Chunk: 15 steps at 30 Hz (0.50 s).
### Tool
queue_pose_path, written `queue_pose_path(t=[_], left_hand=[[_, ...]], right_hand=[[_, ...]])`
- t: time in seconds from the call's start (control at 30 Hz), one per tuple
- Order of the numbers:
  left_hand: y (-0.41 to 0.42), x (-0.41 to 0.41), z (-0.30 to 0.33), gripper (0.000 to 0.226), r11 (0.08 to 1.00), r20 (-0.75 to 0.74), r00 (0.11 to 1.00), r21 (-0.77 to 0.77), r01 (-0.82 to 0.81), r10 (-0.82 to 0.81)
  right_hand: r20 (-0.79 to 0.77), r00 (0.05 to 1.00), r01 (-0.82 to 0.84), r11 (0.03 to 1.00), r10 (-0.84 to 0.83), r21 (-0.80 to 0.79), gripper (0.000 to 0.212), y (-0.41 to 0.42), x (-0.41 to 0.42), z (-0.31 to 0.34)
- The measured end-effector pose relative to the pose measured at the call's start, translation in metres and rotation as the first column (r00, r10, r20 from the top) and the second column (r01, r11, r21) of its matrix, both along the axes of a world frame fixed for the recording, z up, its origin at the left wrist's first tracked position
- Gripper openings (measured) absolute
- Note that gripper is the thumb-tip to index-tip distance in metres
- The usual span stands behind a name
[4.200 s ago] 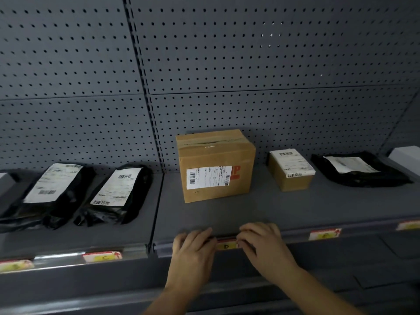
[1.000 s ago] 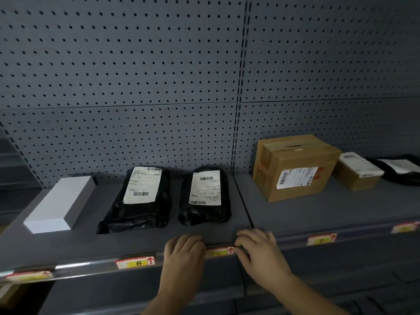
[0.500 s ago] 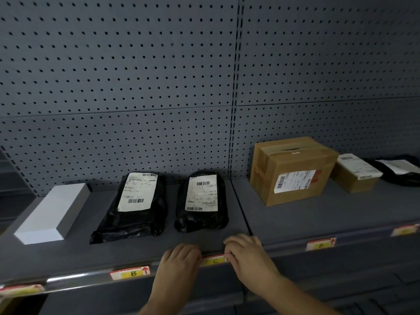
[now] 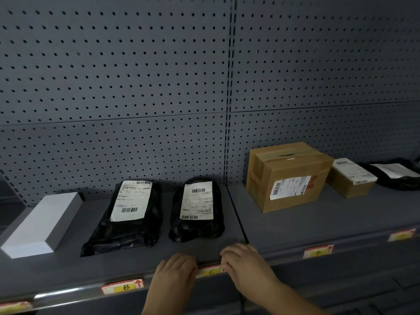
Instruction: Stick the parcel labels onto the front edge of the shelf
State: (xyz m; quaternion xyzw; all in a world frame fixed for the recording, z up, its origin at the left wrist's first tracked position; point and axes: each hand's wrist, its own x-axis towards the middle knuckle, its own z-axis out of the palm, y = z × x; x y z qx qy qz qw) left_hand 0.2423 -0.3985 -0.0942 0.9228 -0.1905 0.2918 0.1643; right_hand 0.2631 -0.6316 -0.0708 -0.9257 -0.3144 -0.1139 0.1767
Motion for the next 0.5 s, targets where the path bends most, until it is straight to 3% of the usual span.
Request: queue_pose_path(t=[0.2,0.5], left_hand=[[0.004,0.001,-0.002,0.02,0.999,-0.048,0.999,0.037,0.0,0.002],[0.002,0.0,0.0,0.019,0.999,-0.021,0.999,-0.035,0.029,-0.029]], right_hand=[[-0.029,1.0,-0.013,1.0,0.013,-0.009,0.009,0.0,0.0,0.003],[-0.092,0.995,-0.035,0.998,0.03,-0.051,0.018,0.001,0.001,0.012]])
